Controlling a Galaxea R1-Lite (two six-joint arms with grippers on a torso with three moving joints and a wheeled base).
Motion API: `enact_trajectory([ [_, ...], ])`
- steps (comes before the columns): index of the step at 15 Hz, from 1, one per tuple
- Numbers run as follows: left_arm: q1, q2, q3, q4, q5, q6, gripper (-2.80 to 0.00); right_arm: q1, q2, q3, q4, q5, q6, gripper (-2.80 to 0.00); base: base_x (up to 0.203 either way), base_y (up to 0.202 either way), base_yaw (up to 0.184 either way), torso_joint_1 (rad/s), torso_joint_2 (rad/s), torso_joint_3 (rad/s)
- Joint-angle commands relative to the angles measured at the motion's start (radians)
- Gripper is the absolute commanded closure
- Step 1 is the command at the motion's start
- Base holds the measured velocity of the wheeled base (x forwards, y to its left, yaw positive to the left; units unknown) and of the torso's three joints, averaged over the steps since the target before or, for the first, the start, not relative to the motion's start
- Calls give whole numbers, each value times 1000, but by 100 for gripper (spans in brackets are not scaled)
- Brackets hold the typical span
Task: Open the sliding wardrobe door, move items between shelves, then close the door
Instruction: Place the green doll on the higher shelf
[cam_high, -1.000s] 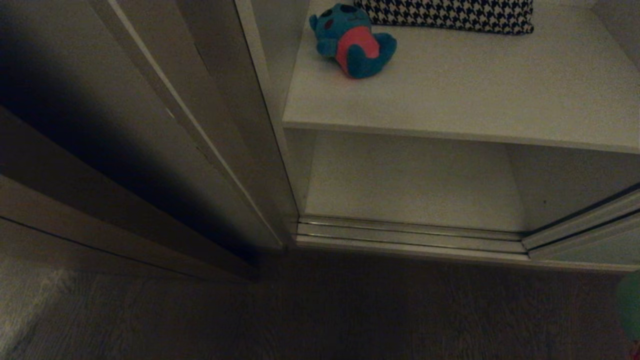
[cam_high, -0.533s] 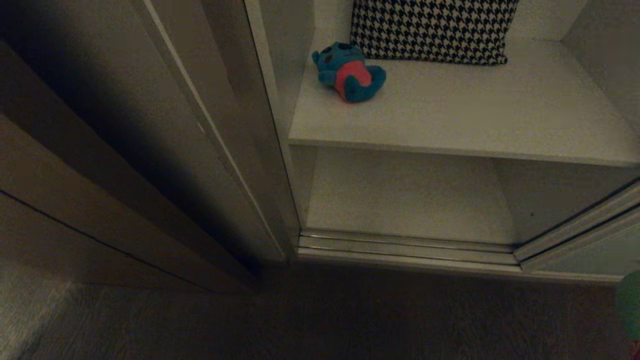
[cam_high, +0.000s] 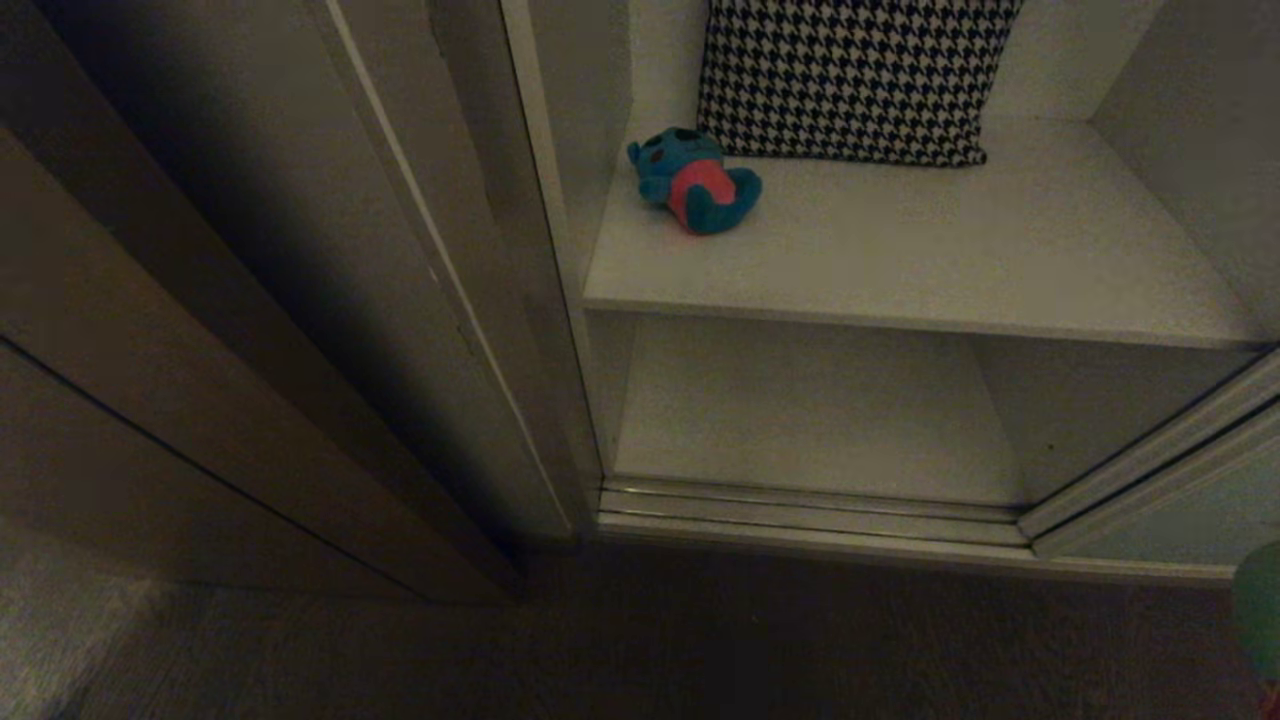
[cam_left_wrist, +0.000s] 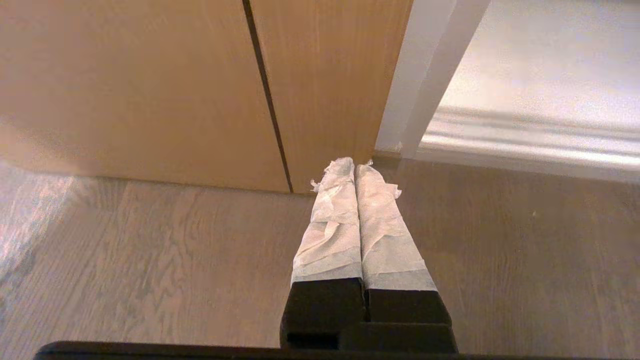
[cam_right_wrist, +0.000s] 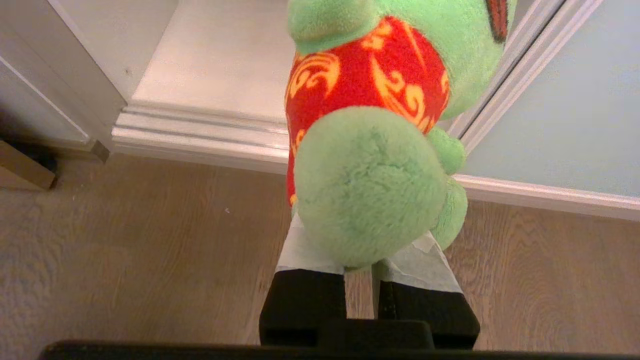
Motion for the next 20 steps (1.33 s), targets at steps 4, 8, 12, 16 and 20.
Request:
enact_trajectory([
  [4,0,1,0,0,0,-4,0,0,2,2,0,0,-1,0,0,0,0,3,1,45],
  [8,0,1,0,0,0,-4,0,0,2,2,0,0,-1,0,0,0,0,0,0,0],
  [12,0,1,0,0,0,-4,0,0,2,2,-1,0,-1,0,0,0,0,0,0,0],
  [16,0,1,0,0,0,-4,0,0,2,2,-1,0,-1,0,0,0,0,0,0,0],
  [20,0,1,0,0,0,-4,0,0,2,2,0,0,-1,0,0,0,0,0,0,0],
])
